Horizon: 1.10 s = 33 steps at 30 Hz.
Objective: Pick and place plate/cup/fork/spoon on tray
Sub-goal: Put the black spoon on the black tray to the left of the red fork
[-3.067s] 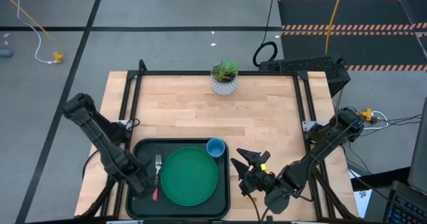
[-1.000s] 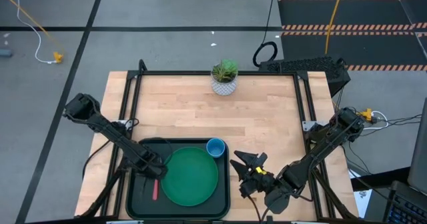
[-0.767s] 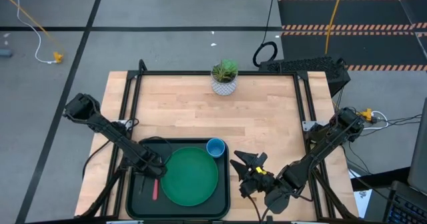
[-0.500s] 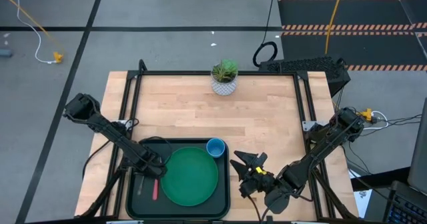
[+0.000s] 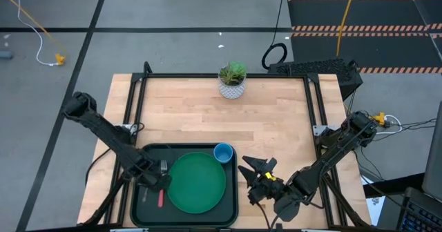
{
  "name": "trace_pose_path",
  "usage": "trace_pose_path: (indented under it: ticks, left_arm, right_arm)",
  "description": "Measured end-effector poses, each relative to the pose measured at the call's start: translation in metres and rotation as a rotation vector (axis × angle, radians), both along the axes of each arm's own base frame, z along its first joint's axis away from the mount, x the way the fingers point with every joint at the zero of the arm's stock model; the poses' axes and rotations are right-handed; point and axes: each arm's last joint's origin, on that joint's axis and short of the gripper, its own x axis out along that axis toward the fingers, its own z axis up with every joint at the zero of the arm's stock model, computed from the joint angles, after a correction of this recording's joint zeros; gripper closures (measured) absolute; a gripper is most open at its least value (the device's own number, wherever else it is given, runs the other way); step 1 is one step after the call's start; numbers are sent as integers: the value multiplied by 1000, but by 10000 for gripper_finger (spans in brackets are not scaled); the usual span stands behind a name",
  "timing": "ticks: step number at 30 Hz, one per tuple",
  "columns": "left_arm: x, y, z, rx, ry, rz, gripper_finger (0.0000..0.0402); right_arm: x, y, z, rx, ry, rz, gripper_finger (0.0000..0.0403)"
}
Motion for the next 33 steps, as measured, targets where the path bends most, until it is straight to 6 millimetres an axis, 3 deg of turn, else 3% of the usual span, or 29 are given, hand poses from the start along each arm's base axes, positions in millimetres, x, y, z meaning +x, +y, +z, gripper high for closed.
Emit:
trace_pose_path:
  ticks: [11,33]
  left_arm:
    - [-26,-31,-12,86,98,-9,325]
    - [-26,-45,-36,109,174,-50,325]
  right_arm:
    - [-4,3,-4,22,-15,10,112]
    - [0,-8,7,-17,13,12,112]
